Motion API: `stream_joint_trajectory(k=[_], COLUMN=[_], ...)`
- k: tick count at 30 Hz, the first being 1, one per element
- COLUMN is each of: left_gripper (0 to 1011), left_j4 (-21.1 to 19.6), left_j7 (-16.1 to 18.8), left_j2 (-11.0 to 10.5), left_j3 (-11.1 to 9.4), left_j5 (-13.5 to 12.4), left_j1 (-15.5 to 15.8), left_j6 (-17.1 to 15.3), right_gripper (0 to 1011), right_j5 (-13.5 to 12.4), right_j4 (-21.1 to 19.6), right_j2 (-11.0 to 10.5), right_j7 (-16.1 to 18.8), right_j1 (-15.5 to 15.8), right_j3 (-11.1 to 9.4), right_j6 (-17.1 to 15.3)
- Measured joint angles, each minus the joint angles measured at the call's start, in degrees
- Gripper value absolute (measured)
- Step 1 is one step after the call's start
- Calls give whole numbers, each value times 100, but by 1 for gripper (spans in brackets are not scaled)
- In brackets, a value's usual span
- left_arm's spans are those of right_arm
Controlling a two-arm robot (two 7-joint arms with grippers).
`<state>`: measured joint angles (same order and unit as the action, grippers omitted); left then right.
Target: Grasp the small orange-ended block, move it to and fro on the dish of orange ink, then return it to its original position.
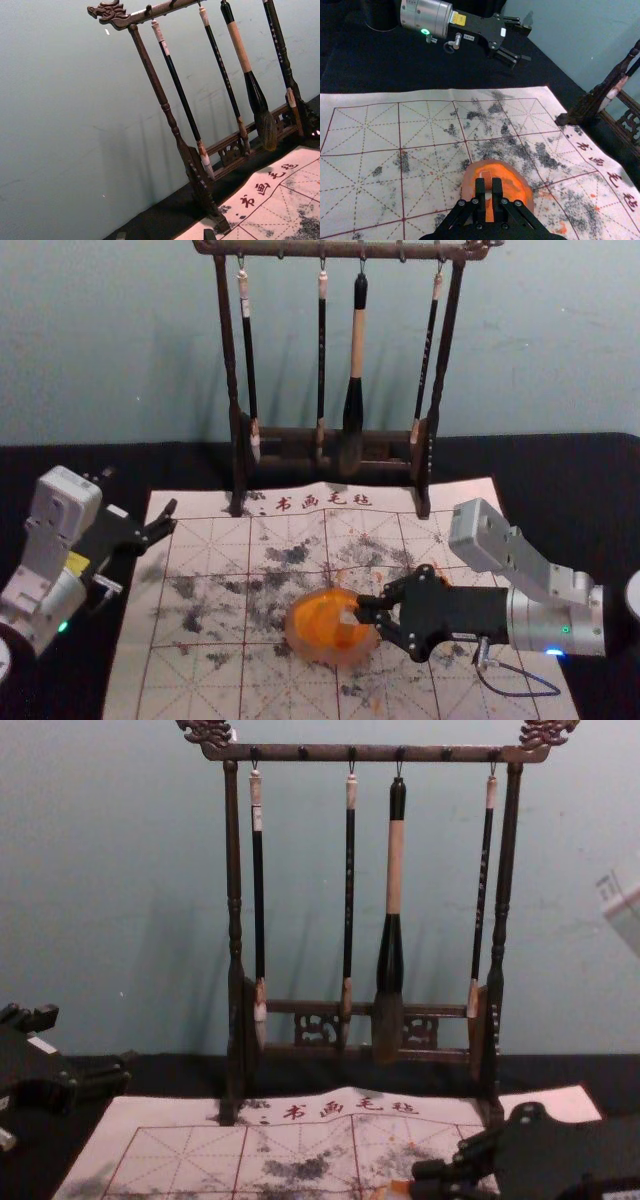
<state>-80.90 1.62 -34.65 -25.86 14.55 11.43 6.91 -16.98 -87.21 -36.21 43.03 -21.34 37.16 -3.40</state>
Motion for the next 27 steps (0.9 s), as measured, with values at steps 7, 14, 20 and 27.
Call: stream_joint_trajectory(k=[7,14,20,27], left_gripper=[1001,1001,1001,1001], left_j4=[0,0,0,0], left_j7=[0,0,0,0], left_j2=[0,0,0,0], left_j3=[0,0,0,0], left_j5=[0,0,0,0], left_j1=[0,0,0,0], left_j6=[0,0,0,0], right_gripper=[49,49,49,49], right_j5=[29,79,116,130], right_j4=[123,287,420,558], right_j2=[119,226,303,362], right_j7=[-5,-30,-62,-111], right_j1=[-87,-184,-271,-333], right_j3=[75,132,149,124], right_j6=[0,-3,-7,-10])
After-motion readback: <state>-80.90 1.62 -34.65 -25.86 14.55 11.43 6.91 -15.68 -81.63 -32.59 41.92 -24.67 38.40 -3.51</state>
